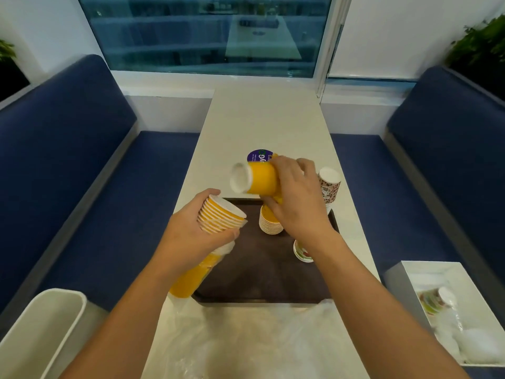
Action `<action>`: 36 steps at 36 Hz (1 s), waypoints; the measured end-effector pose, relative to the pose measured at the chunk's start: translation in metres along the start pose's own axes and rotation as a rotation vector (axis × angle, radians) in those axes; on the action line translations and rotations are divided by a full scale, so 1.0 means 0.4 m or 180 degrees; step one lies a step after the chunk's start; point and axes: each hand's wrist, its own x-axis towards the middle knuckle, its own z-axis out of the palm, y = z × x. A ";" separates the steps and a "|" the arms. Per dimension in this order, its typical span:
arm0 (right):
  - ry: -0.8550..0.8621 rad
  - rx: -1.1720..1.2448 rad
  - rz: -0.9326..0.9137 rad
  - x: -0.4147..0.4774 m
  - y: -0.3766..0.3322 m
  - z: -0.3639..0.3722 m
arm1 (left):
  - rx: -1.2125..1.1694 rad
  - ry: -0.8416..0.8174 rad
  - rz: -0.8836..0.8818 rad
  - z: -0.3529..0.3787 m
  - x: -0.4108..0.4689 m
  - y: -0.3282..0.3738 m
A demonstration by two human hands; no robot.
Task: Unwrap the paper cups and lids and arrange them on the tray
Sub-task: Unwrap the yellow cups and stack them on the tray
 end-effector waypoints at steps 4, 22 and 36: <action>0.0189 0.1057 0.1275 0.019 0.008 0.035 | -0.0032 0.0069 -0.0056 0.007 0.009 -0.006; 0.0047 0.1165 0.0840 -0.009 -0.027 0.069 | -0.0057 -0.0076 -0.0205 0.033 0.037 -0.015; -0.1476 0.2013 0.0372 -0.021 -0.127 -0.037 | -0.0198 -0.0089 0.0052 0.006 -0.007 0.015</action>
